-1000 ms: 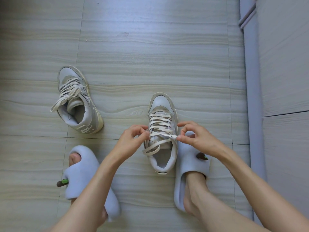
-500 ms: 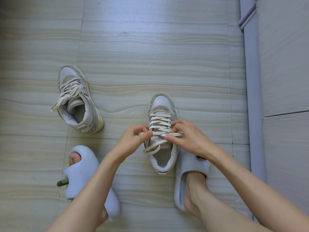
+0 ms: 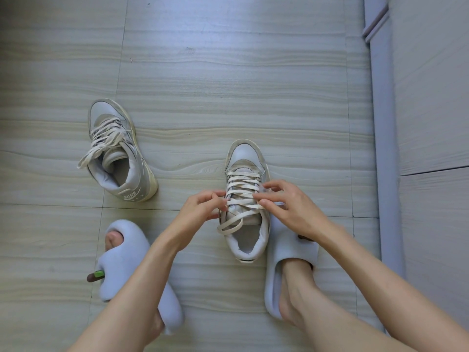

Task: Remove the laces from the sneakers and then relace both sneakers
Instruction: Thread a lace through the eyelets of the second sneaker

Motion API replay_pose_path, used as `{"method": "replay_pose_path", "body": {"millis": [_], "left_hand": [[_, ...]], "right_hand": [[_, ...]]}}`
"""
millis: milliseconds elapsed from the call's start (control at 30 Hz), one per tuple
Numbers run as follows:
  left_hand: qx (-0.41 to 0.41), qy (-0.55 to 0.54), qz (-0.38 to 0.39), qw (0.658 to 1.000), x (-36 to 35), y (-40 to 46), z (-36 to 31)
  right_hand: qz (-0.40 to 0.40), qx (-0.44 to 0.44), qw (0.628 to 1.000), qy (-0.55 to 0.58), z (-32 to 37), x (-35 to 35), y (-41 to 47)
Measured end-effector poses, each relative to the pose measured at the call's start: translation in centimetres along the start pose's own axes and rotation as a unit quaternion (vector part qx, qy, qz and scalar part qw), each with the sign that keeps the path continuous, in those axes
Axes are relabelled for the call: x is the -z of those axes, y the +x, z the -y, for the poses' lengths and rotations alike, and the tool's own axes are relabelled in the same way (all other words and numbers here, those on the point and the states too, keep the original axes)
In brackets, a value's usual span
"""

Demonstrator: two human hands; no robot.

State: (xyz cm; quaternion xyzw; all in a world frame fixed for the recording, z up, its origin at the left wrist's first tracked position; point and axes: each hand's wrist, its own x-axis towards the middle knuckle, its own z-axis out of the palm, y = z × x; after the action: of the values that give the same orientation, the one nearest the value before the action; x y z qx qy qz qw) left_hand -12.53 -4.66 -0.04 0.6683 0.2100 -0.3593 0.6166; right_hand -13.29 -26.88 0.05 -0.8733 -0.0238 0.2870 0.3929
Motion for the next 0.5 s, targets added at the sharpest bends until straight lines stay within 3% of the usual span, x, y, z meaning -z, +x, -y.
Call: {"method": "replay_pose_path", "body": {"millis": [167, 367, 500], "left_hand": [[0.001, 0.012, -0.003, 1.0, 0.0, 0.0, 0.1], [-0.036, 0.075, -0.03, 0.996, -0.9, 0.0, -0.5], [-0.017, 0.039, -0.017, 0.999, -0.4, 0.3, -0.1]], "right_hand": [[-0.084, 0.002, 0.995, 0.045, -0.4, -0.3, -0.8], [-0.041, 0.036, 0.998, -0.004, 0.8, -0.6, 0.0], [-0.032, -0.017, 0.993, 0.111, 0.5, -0.2, -0.1]]}}
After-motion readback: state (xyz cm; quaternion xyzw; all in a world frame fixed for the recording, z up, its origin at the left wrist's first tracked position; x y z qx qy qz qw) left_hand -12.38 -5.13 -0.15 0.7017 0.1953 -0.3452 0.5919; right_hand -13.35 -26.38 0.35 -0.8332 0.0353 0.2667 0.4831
